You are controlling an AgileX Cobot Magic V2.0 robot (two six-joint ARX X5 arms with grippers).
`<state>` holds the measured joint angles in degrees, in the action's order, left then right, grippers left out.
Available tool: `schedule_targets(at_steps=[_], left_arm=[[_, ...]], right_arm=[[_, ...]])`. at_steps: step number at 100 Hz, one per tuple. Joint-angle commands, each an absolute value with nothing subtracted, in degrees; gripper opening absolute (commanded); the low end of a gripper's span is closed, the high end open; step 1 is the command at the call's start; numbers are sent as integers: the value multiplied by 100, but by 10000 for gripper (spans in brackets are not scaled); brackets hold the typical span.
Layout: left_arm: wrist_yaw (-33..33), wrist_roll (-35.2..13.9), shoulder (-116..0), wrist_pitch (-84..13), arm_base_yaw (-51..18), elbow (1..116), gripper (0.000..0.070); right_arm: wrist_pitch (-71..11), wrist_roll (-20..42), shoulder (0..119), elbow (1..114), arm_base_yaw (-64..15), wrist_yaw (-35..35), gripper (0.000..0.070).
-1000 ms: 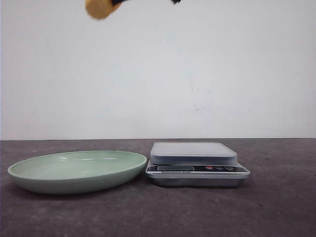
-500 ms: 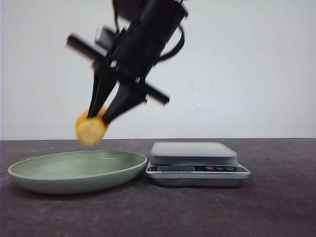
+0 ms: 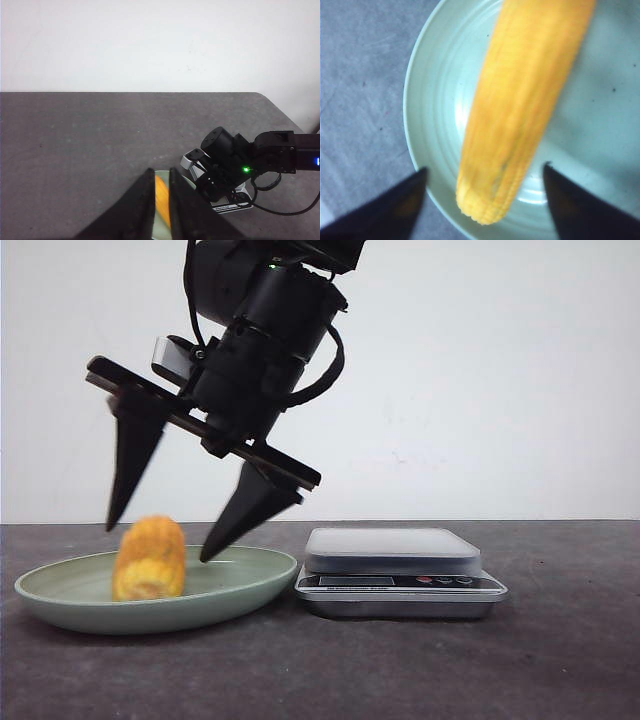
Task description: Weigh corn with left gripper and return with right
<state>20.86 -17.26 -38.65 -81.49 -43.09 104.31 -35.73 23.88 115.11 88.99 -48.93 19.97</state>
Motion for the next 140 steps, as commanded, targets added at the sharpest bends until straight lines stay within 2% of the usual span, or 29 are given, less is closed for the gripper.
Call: schedule_targets(at_steps=[1, 25, 32, 41, 50, 57, 62, 67, 70, 79, 85, 91, 114, 127, 140], left_arm=[[2097, -1584, -3883, -8447, -4353, 10551, 1], [2097, -1584, -3881, -8447, -4353, 10551, 1], [2097, -1586, -3876, -8447, -4353, 10551, 1], [2097, -1586, -3872, -8447, -4353, 10551, 1], [2097, -1586, -3863, -8447, -4353, 10551, 1], [2097, -1586, -3857, -8447, -4353, 10551, 1], [2099, -1586, -3852, -8447, -4353, 10551, 1], [2099, -1581, -3850, -8447, -4353, 10551, 1], [2102, -1581, -3850, -8447, -4353, 10551, 1], [2102, -1575, -3848, -8447, -4353, 10551, 1], [2102, -1570, -3844, -8447, -4353, 10551, 1], [2102, -1570, -3841, -8447, -4353, 10551, 1], [2102, -1564, -3835, -8447, -4353, 10551, 1], [2102, -1579, -3833, -8447, -4353, 10551, 1], [2099, -1594, -3833, -8447, -4353, 10551, 1]], right_arm=[[-3616, 2390, 11454, 9013, -4930, 2095, 590], [-3435, 2211, 10602, 9021, -4849, 1629, 583], [-3361, 2045, 10193, 9035, -4801, 1398, 547], [-3352, 1686, 9620, 9035, -4781, 1052, 444], [-3492, 1133, 8995, 9035, -4794, 694, 277], [-3660, 753, 8600, 9035, -4851, 421, 193], [-3846, 460, 8278, 9032, -4912, 143, 135], [-4038, 283, 7988, 9032, -4963, -259, 36], [-4132, 237, 7813, 9030, -4989, -545, 0], [-4195, 233, 7277, 8993, -5094, -1350, 0], [-4005, 231, 6886, 8882, -5164, -1597, 0], [-3671, 178, 6488, 8680, -5207, -1653, 0], [-2517, -956, 4893, 7349, -5273, -1658, 0], [-2217, -956, 4215, 6571, -5273, -1758, 0], [-2397, -956, 3876, 6331, -5269, -1973, 0]])
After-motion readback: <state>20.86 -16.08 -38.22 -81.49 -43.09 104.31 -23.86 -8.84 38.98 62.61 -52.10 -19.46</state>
